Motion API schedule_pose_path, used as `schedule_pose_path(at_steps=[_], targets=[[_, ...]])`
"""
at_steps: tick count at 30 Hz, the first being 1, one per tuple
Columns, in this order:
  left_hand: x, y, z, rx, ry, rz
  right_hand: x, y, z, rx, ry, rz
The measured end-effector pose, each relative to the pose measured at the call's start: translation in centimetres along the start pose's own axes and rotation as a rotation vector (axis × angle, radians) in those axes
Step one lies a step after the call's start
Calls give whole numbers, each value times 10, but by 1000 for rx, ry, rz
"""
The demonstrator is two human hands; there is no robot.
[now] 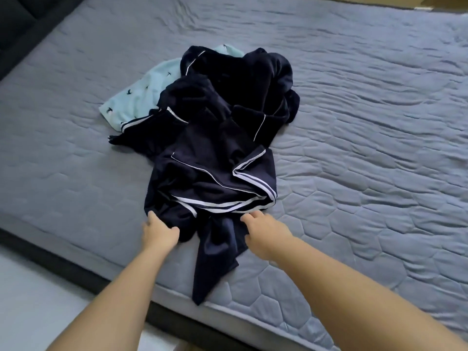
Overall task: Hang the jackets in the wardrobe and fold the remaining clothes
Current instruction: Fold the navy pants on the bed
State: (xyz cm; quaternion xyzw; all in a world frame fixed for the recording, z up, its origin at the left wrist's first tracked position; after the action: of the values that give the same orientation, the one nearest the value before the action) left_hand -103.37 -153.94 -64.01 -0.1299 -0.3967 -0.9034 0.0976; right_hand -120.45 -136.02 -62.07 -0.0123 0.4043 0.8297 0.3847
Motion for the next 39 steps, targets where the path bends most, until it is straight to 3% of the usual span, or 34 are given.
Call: schedule_pose_path(at_steps=[7, 12, 18, 22, 27, 31, 34, 39], targets=[[-9, -8, -34, 19, 122, 598, -7, -20, -35, -32, 29, -128], [33, 22, 6, 30, -35, 698, -7, -7, -16, -28, 35, -390], [111, 85, 101, -78, -355, 793, -29, 56, 42, 41, 213, -603], [165, 115, 183, -147, -496, 810, -49, 115, 114, 118, 402, -698], [221, 157, 299, -203, -556, 945, -31, 213, 238, 465, 352, -812], [273, 187, 407, -260, -687, 942, -5, 294, 358, 640, 375, -982], [305, 201, 491, -277, -818, 899, 9, 349, 447, 709, 417, -997], [343, 204, 625, -460, -1037, 732, 19, 407, 581, 801, 497, -1047]])
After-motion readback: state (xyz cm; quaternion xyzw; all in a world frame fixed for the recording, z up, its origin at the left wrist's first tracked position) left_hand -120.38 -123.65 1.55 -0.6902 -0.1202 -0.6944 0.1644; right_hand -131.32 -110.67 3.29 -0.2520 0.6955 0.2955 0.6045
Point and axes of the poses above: each hand's wrist, its own z-axis away from the middle knuckle, its own y-axis out of the back of the hand, x = y × z, the point moved 7 cm from there along -z, towards the middle knuckle, and after that the axes turned 7 degrees about -x, right-handed, at the moved point
